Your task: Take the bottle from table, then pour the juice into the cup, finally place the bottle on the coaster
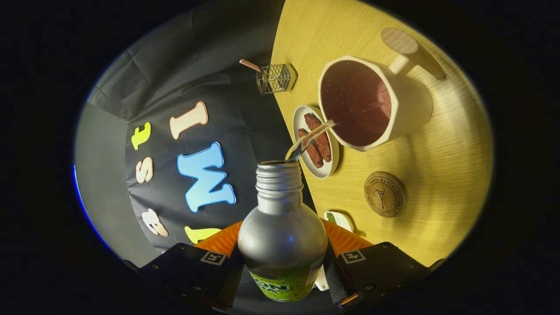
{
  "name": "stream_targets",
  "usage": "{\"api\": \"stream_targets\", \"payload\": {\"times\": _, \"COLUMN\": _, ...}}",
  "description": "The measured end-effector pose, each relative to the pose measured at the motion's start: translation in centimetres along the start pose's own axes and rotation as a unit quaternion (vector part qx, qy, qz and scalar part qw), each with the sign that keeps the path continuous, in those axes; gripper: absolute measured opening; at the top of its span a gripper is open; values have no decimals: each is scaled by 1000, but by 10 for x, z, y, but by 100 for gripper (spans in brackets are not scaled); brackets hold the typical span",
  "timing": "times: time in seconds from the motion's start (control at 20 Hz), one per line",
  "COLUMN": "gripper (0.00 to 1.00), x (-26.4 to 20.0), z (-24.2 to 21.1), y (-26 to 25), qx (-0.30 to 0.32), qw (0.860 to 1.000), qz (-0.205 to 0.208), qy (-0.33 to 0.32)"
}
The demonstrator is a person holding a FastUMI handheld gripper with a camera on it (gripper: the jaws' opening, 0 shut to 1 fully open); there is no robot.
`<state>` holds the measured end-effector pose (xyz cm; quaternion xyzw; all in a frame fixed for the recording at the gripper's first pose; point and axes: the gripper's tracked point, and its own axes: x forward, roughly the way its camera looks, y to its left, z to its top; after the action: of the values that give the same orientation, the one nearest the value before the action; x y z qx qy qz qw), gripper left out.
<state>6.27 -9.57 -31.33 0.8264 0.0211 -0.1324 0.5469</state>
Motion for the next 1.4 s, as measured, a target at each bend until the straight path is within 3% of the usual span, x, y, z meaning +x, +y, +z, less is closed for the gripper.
{"api": "stream_targets", "payload": {"times": 1.4, "gripper": 79, "x": 14, "z": -14, "y": 25, "qx": 65, "qw": 998, "qz": 24, "qy": -13}}
